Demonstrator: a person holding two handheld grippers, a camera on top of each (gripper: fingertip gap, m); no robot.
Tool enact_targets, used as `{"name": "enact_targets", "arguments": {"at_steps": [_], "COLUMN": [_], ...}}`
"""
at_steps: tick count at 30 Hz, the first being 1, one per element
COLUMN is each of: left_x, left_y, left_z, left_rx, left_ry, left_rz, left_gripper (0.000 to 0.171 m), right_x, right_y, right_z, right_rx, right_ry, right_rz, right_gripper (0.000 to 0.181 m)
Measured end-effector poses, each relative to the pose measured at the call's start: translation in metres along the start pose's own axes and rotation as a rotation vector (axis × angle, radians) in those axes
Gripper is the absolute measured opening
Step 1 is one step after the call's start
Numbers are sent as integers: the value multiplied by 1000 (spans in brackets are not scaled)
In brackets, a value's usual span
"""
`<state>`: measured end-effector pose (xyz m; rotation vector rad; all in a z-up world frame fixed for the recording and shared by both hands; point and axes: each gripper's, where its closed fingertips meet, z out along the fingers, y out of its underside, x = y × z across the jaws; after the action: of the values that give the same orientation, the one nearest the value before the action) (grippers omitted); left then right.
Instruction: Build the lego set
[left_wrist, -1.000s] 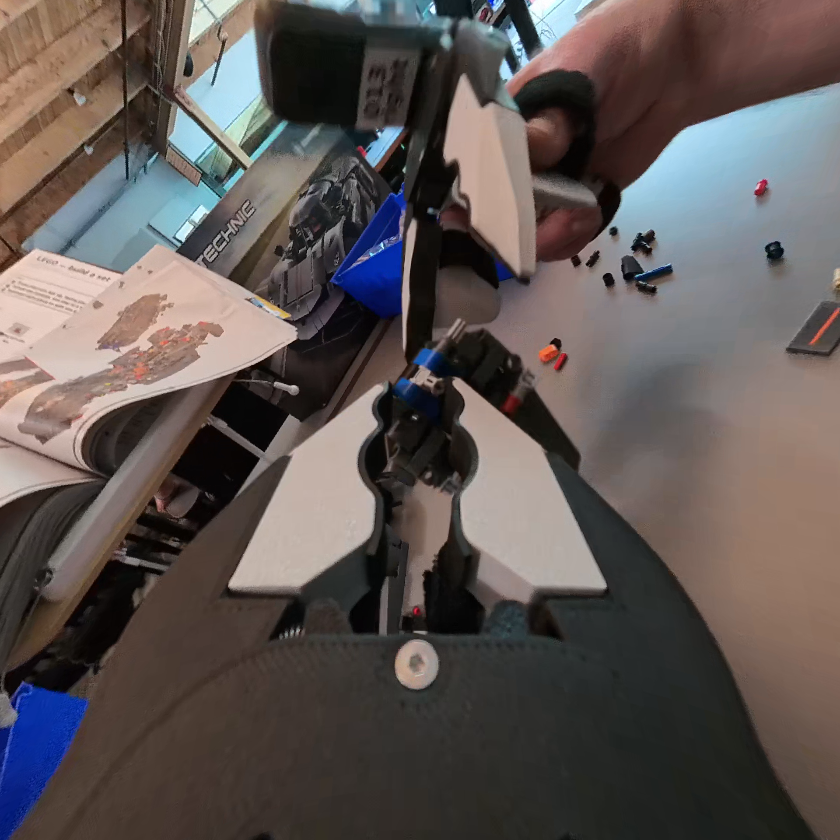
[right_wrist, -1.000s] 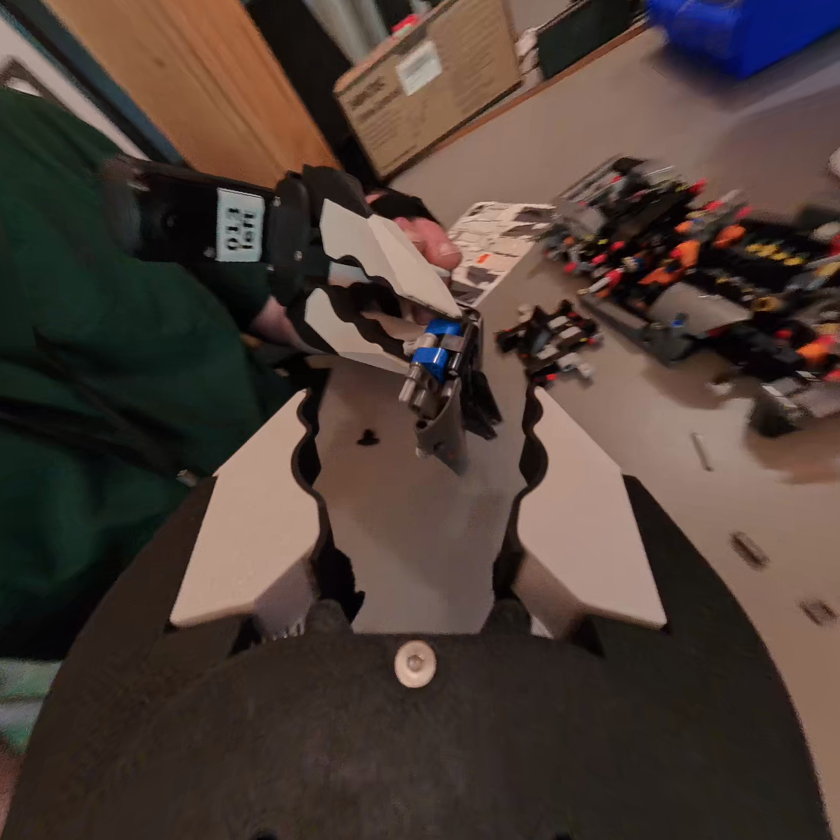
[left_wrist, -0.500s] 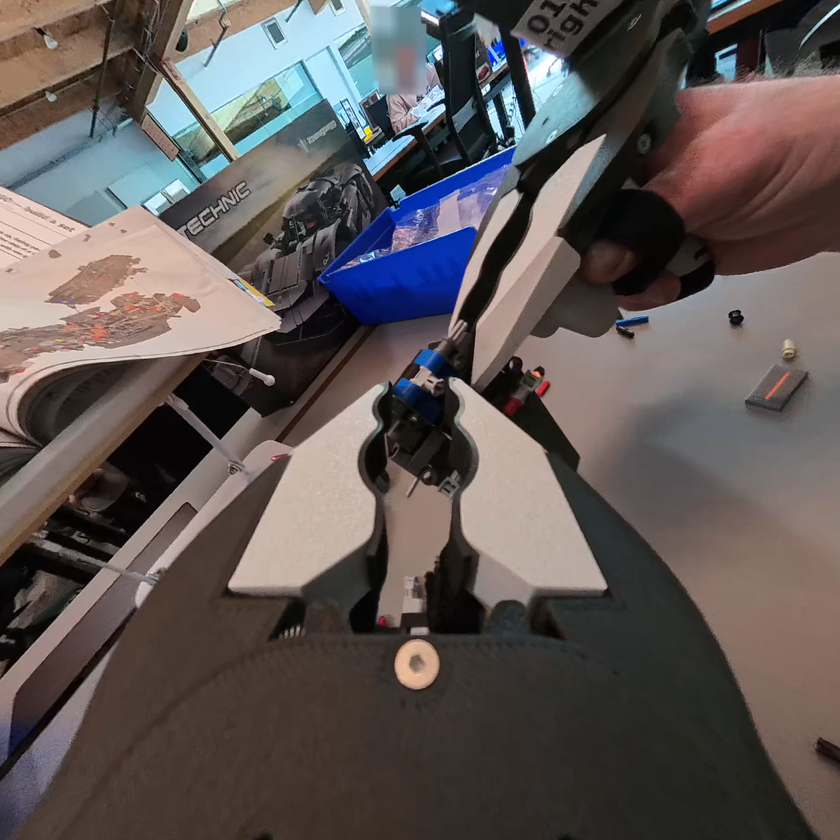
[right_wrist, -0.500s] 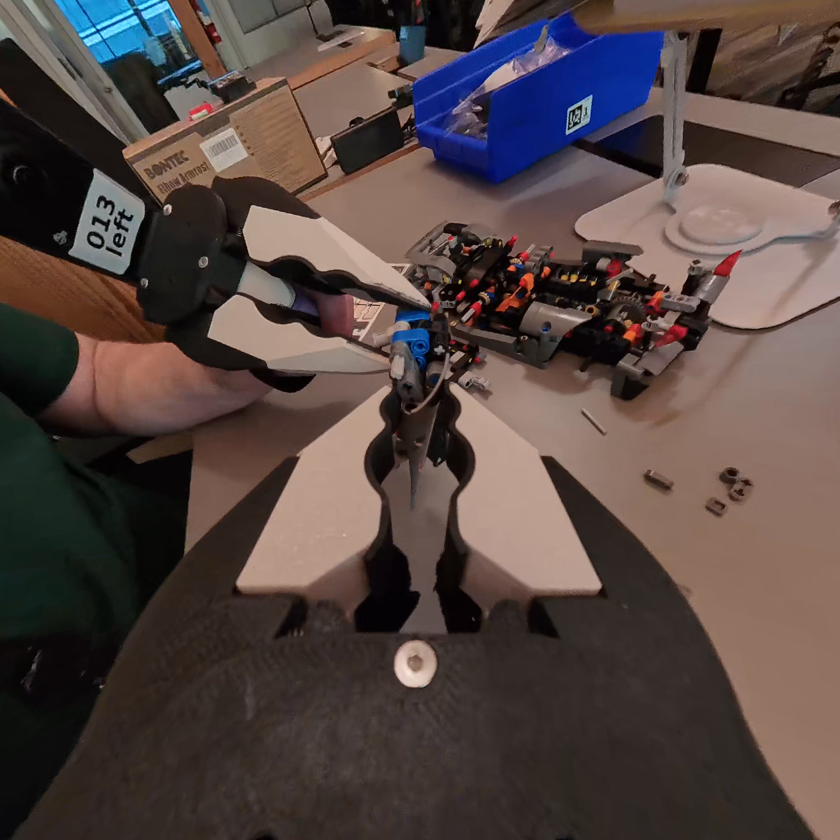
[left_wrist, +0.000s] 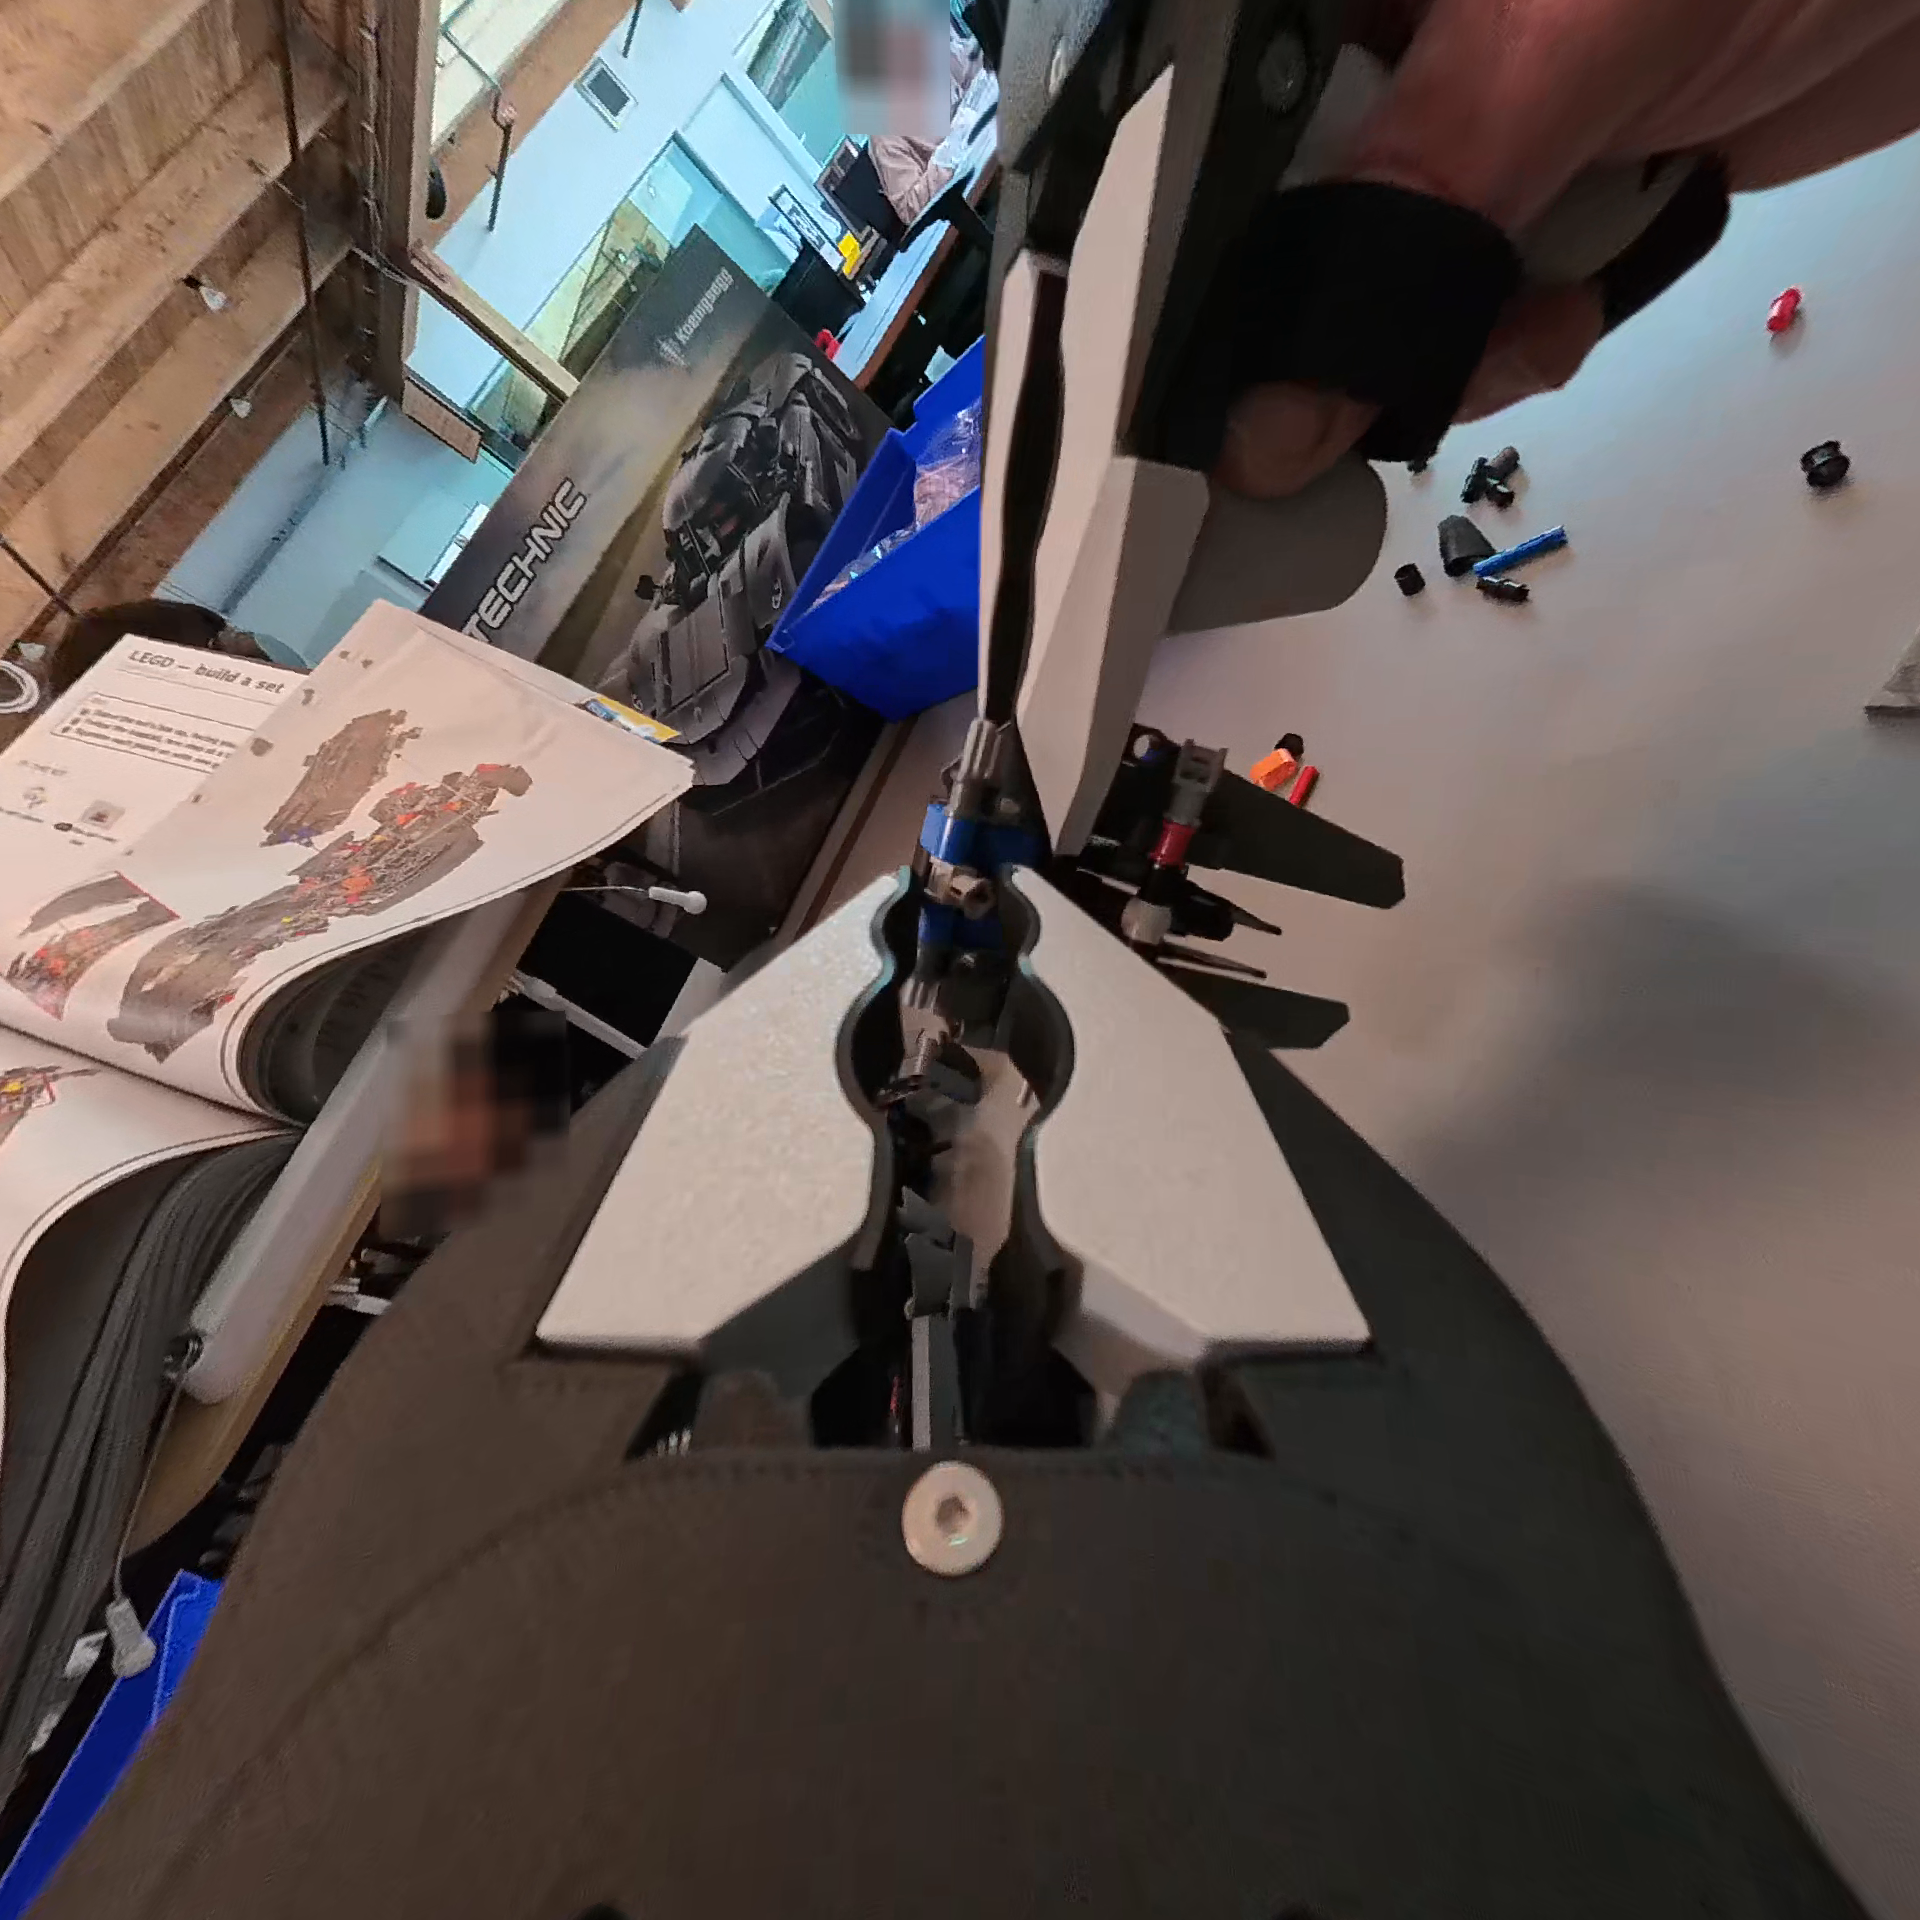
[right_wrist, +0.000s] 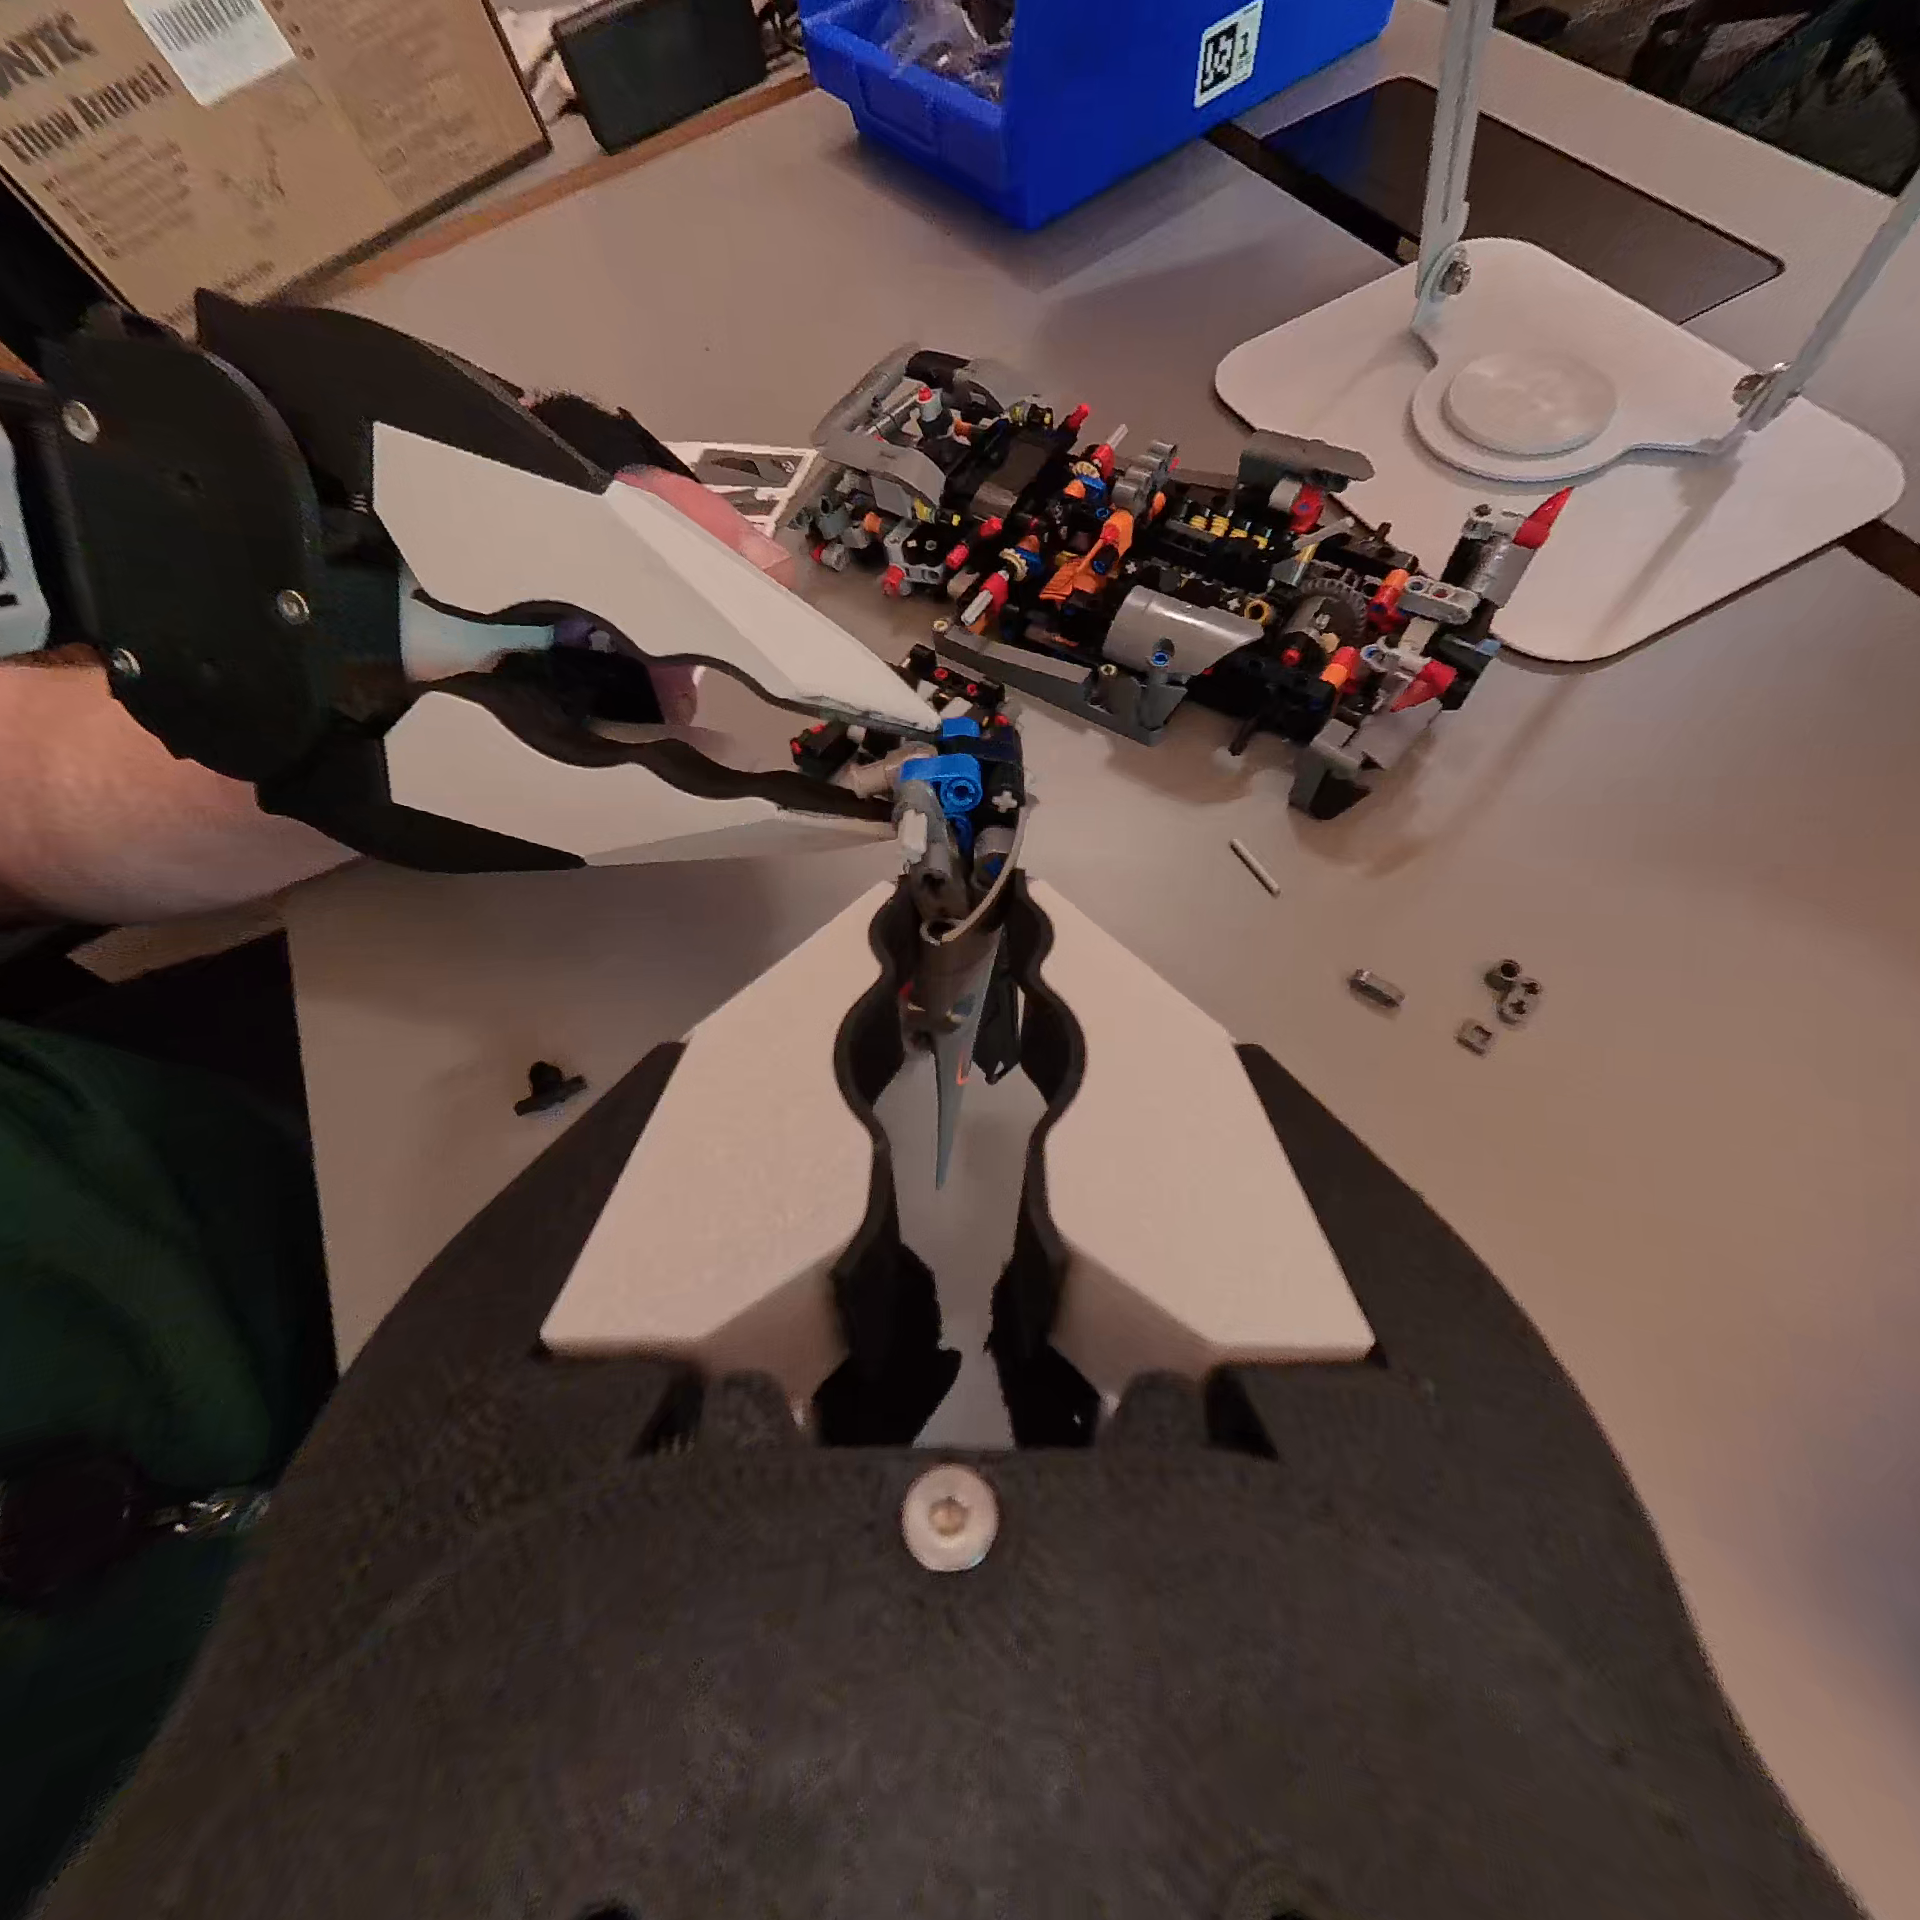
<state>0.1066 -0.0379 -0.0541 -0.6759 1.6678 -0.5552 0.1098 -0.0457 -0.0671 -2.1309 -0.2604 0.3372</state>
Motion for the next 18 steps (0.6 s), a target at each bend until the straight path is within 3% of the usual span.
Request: {"name": "enact_targets", "arguments": {"at_steps": [18], "left_x": [10], "left_y": [9], "left_z": [5], "left_rx": [-20], "left_ry": [102], "left_rz": [-93], "left_gripper": [12], "right_x": [8], "right_y": [7], "right_z": [3], "right_rx": [-185], "right_ry": [164], "right_rz": [-252], "right_gripper": [14]}}
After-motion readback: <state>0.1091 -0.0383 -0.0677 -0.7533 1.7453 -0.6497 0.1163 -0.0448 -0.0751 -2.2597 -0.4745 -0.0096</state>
